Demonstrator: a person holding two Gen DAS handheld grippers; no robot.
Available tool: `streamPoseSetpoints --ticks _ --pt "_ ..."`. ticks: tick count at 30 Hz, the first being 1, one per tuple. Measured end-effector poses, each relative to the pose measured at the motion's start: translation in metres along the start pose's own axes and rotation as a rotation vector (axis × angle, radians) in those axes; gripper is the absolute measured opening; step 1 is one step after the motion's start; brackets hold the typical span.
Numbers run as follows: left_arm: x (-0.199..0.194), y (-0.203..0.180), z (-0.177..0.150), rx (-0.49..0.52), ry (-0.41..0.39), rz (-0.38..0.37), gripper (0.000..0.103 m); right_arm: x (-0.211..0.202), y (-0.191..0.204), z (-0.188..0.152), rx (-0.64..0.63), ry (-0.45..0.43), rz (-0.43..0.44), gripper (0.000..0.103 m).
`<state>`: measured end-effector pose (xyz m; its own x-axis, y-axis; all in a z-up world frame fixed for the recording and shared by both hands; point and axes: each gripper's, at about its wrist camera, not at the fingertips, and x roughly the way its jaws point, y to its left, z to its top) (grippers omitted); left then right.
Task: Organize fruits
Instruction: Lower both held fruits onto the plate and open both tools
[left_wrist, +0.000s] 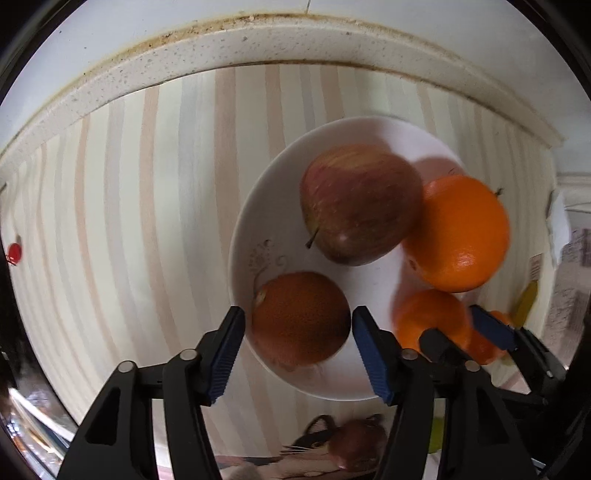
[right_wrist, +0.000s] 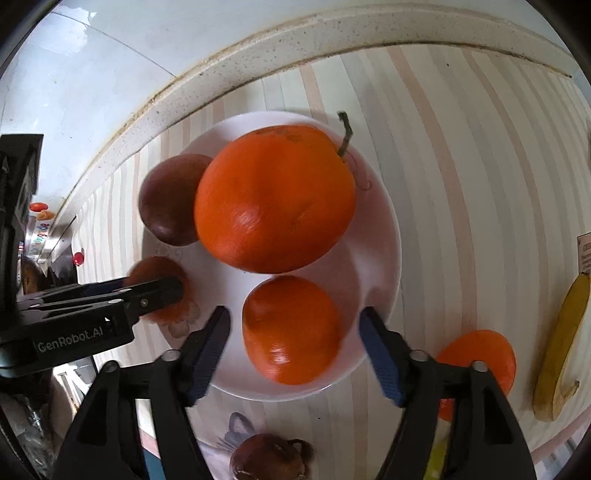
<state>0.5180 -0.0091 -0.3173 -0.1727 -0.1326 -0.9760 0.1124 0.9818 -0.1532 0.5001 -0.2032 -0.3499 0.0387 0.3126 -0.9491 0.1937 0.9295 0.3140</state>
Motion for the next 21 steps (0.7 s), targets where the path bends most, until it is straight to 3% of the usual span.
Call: streamPoseSetpoints --ticks 3,5,7,16,21 --pt "-0.012 0.009 -0.001 0.007 -0.027 0.006 0.064 -0.009 0.001 0.0 -0.008 -0.006 -0.003 0.084" --pt "-0.019 0.009 -0.007 0.015 -0.04 -0.001 0.082 -0.019 0.002 -0.005 -0.023 -0.007 -0.013 0.09" --pt "-0.027 0.01 -0.011 0.025 -0.057 0.013 0.086 -0.026 0.004 -0.01 -0.037 -0.011 -0.032 0.096" --pt "-0.06 0.02 -0.035 0.021 -0.148 0.036 0.087 -0.042 0.031 -0.028 -0.119 -0.039 -0.104 0.097" --pt "-0.068 0.0 -0.052 -0.001 -0.212 0.052 0.087 -0.058 0.033 -0.045 -0.149 -0.067 -0.126 0.097"
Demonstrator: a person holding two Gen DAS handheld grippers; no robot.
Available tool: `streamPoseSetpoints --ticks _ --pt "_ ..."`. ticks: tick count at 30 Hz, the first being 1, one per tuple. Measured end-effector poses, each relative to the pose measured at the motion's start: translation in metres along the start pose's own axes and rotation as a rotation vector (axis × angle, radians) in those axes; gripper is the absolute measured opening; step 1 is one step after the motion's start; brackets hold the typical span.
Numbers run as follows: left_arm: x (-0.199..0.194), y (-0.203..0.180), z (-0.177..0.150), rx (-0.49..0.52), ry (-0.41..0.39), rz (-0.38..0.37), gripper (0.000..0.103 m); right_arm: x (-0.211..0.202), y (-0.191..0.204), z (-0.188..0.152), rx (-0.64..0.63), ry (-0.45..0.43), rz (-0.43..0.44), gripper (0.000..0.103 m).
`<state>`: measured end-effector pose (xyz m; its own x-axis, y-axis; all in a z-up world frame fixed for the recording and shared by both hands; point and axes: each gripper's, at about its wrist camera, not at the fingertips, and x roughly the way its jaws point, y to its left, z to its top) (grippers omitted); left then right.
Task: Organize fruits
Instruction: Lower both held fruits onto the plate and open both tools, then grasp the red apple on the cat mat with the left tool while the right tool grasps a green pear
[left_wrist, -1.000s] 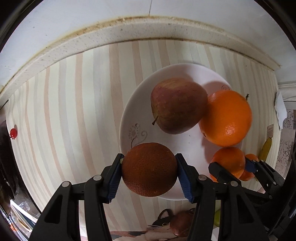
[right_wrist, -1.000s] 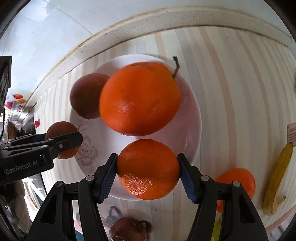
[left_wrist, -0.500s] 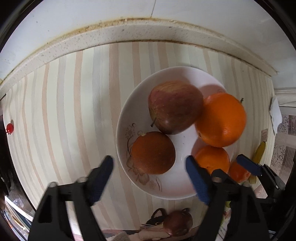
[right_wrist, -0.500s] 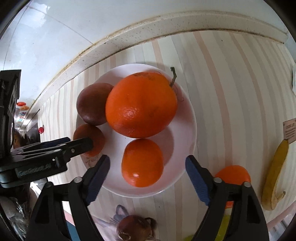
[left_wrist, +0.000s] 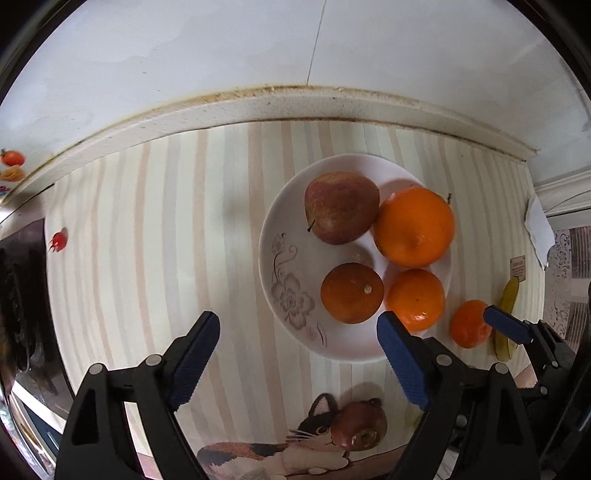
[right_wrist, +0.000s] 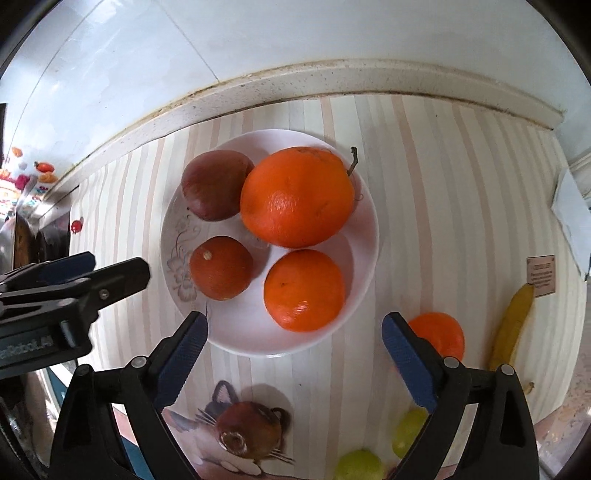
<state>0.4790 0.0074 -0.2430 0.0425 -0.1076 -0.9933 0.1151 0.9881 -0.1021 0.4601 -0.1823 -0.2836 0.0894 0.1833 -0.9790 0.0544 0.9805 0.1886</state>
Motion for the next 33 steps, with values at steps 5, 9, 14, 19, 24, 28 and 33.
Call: streamPoseSetpoints --ticks 5,9,14,19,24,28,33 --pt "-0.022 0.002 -0.022 -0.02 -0.052 -0.011 0.087 -0.019 0.002 -0.017 -0.01 -0.041 0.009 0.097" --pt "-0.044 0.001 -0.04 -0.02 -0.103 -0.014 0.087 -0.042 0.005 -0.031 -0.025 -0.091 0.009 0.097" --pt "-0.063 -0.007 -0.057 -0.009 -0.161 -0.007 0.087 -0.07 0.01 -0.048 -0.051 -0.146 -0.008 0.097" --pt "-0.079 -0.015 -0.077 0.012 -0.195 -0.005 0.087 -0.097 0.014 -0.066 -0.069 -0.198 -0.016 0.097" --pt "-0.087 -0.018 -0.092 0.011 -0.221 -0.015 0.087 -0.112 0.02 -0.082 -0.091 -0.234 -0.03 0.097" --pt "-0.085 -0.016 -0.104 0.0 -0.224 -0.026 0.087 -0.116 0.016 -0.099 -0.078 -0.234 -0.006 0.097" --pt "-0.071 -0.021 -0.123 0.015 -0.217 -0.018 0.087 -0.103 -0.009 -0.123 -0.019 -0.189 0.027 0.097"
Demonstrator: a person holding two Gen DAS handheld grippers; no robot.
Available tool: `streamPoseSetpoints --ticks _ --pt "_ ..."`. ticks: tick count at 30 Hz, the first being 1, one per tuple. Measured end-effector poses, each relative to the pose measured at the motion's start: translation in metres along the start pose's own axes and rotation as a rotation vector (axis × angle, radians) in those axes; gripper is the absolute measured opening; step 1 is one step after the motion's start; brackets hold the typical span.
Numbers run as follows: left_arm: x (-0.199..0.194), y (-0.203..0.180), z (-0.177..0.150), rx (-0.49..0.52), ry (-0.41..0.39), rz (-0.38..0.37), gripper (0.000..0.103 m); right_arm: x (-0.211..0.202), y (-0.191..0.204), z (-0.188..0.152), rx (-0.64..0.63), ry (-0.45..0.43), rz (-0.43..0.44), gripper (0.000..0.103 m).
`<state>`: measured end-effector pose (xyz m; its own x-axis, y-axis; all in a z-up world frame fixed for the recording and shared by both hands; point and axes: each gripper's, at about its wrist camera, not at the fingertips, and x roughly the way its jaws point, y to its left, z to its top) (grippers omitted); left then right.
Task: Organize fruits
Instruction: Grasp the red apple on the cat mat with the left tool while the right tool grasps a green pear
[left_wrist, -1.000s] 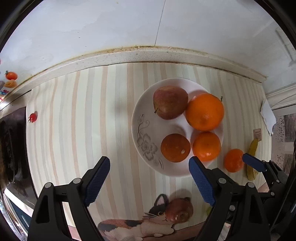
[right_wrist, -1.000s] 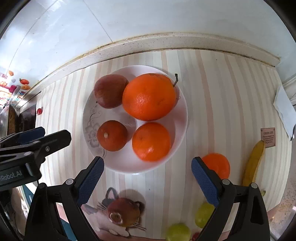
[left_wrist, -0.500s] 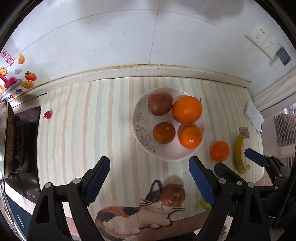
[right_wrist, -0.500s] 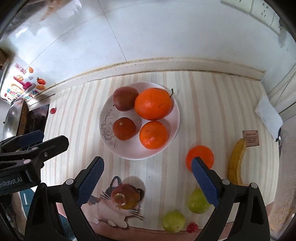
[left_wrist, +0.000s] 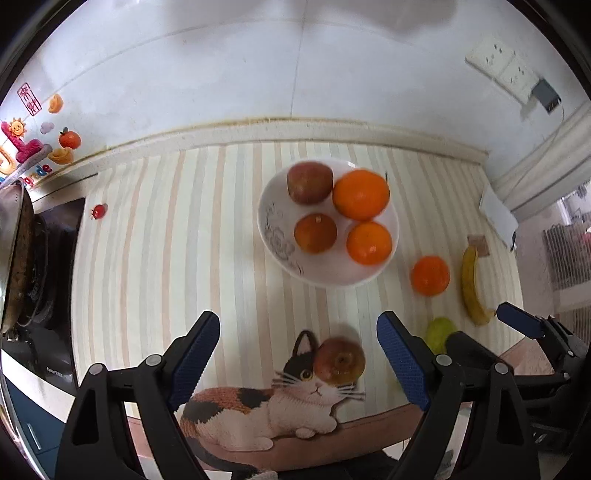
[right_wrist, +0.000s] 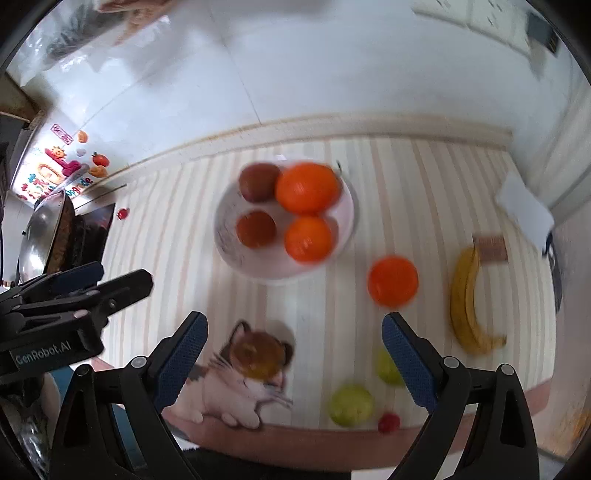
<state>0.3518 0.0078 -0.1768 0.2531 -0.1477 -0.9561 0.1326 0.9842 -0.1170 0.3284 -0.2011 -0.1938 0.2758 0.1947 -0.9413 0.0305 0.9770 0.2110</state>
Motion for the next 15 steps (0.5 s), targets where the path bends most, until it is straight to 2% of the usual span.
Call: streamPoseSetpoints --ticks 3,8,12,15 --pt "0.019 -0.004 -0.012 0.006 0.038 -0.002 0.087 0.018 -0.023 -0.021 0.053 0.057 -0.004 0.097" --pt "0.069 -0.023 -0.033 0.036 0.158 -0.003 0.087 0.063 -0.066 -0.058 0.173 0.169 0.015 0.097" --pt "0.105 -0.034 -0.042 0.02 0.265 -0.038 0.087 0.092 -0.09 -0.079 0.268 0.23 0.048 0.085" --pt "0.128 -0.04 -0.047 0.009 0.324 -0.052 0.087 0.109 -0.103 -0.09 0.331 0.263 0.074 0.081"
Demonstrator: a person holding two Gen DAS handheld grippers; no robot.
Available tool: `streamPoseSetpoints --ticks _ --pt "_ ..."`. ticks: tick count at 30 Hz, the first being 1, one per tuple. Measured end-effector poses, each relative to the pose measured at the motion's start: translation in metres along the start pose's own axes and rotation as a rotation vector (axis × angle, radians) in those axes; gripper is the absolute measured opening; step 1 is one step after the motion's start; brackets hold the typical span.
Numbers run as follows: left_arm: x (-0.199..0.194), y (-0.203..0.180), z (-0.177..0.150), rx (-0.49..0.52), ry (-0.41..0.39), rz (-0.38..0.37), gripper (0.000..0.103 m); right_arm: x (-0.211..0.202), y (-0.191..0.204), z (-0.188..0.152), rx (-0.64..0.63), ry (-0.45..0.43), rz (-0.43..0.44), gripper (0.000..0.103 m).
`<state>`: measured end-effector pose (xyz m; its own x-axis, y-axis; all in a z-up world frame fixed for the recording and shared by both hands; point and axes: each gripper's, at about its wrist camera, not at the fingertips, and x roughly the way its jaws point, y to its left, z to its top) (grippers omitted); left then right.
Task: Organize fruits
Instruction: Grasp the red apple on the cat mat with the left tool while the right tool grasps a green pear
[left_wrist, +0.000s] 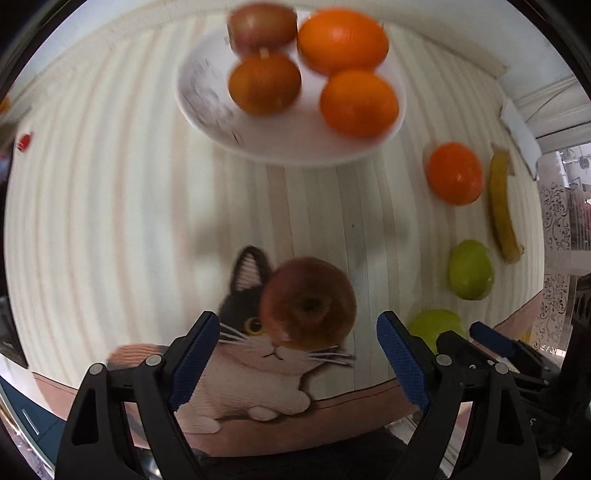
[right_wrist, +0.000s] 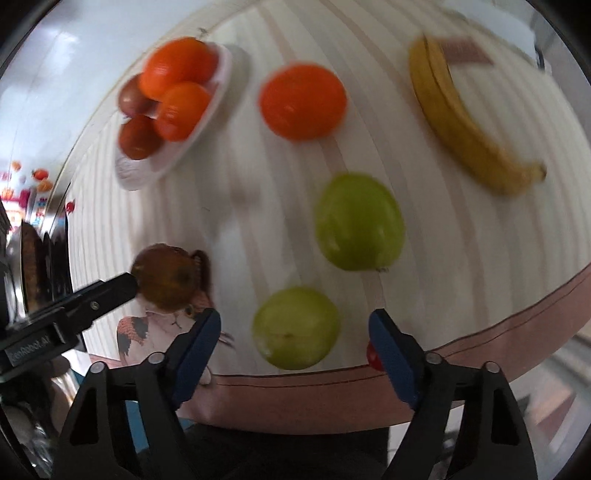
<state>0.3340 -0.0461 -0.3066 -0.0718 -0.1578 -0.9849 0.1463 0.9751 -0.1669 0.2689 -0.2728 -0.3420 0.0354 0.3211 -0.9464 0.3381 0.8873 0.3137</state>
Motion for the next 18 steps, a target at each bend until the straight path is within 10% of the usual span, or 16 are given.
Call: streamPoseSetpoints --ticks 18 --pt "0.03 -0.009 0.005 0.003 0.04 0.03 0.064 0.035 0.009 -0.006 -0.057 0.038 -0.014 0.06"
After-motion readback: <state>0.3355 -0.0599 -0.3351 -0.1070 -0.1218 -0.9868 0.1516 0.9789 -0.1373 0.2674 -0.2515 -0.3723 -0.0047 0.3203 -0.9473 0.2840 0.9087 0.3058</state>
